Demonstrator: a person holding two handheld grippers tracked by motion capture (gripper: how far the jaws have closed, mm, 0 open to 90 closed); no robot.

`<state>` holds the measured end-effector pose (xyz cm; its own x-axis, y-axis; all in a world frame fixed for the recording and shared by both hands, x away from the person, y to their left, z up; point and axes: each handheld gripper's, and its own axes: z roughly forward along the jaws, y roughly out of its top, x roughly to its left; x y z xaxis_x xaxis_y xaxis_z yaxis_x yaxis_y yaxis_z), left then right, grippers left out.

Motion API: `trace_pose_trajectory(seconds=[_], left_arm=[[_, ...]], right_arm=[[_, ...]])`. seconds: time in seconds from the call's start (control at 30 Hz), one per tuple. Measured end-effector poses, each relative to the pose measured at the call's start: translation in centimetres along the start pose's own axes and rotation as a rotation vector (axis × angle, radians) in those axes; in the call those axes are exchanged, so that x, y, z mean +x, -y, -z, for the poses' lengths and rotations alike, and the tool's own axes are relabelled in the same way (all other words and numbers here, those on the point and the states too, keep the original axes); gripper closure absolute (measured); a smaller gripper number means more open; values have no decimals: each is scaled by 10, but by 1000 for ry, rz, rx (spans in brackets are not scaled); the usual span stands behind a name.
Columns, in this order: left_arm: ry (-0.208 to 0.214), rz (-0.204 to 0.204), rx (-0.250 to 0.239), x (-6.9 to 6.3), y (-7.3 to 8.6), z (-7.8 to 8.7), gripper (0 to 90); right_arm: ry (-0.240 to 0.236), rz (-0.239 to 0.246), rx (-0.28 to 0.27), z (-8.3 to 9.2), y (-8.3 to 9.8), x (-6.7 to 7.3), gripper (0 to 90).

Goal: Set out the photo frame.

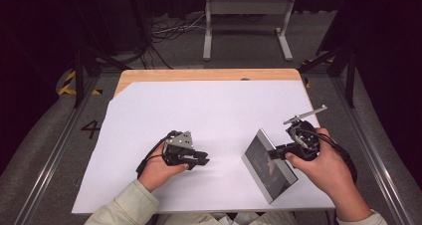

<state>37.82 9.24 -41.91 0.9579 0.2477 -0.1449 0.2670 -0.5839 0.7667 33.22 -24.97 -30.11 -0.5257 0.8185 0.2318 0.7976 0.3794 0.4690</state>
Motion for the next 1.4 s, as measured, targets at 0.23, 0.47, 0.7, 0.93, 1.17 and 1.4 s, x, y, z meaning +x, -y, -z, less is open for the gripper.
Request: trace_pose_trajectory(seconds=[0.23, 0.47, 0.7, 0.93, 1.17, 1.4], left_arm=[[-1, 1, 1, 0, 0, 0, 746], [5, 2, 2, 0, 0, -1, 746], [3, 2, 1, 0, 0, -1, 746], [8, 3, 4, -1, 0, -1, 742], [8, 3, 3, -1, 0, -1, 743], [7, 5, 0, 0, 0, -1, 744]], right_arm=[[10, 3, 28, -7, -1, 2, 700], [14, 6, 40, -11, 0, 4, 712], [16, 7, 58, -18, 1, 5, 749], [39, 9, 55, -18, 2, 7, 805], [39, -9, 47, -17, 2, 7, 834], [42, -6, 53, -17, 0, 6, 836]])
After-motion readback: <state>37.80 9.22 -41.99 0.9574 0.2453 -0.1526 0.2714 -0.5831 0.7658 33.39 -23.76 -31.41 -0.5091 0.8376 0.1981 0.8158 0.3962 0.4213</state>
